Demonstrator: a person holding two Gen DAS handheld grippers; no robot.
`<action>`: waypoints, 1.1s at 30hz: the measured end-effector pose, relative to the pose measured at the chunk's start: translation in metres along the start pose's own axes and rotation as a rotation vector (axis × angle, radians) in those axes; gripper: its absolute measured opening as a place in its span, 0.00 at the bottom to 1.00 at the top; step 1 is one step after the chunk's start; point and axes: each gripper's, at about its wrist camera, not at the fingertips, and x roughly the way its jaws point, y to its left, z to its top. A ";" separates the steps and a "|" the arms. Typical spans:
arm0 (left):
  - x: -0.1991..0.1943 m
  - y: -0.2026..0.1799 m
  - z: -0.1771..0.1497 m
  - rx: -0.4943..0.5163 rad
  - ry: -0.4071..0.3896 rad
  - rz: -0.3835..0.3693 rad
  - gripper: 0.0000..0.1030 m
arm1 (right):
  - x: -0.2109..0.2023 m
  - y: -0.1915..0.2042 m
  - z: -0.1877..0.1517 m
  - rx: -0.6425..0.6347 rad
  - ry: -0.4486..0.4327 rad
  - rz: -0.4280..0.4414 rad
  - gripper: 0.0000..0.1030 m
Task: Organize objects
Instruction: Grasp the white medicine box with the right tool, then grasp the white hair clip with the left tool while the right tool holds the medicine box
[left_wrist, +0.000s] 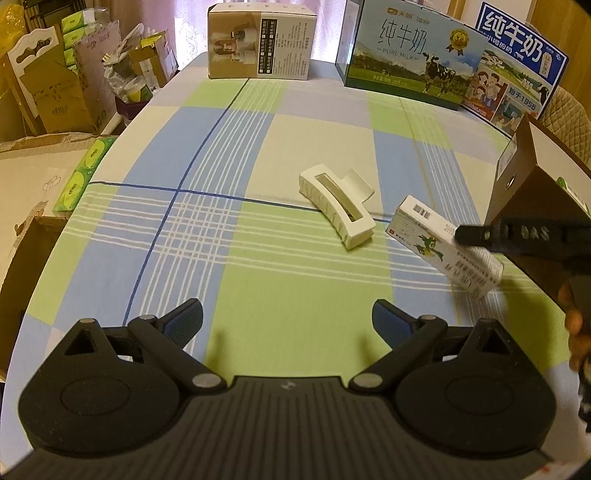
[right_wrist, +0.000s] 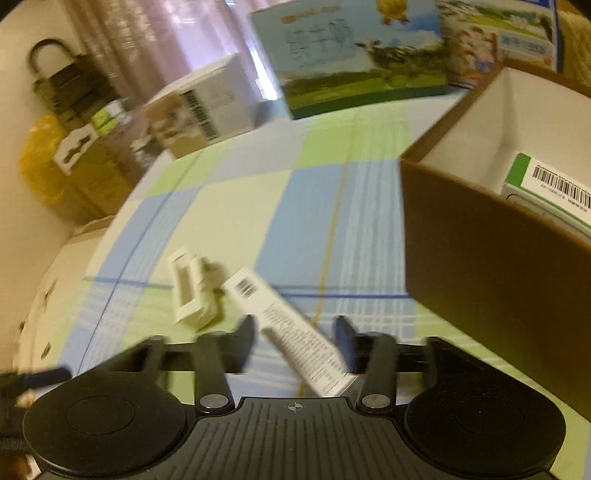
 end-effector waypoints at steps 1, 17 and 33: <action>0.000 0.000 0.000 -0.002 -0.001 0.000 0.94 | -0.001 0.005 -0.004 -0.038 -0.005 -0.013 0.58; 0.025 -0.018 0.019 -0.007 -0.010 -0.058 0.94 | 0.005 0.029 -0.041 -0.287 -0.087 -0.162 0.33; 0.081 -0.045 0.049 0.028 -0.041 -0.014 0.77 | -0.026 -0.004 -0.057 -0.158 -0.132 -0.290 0.23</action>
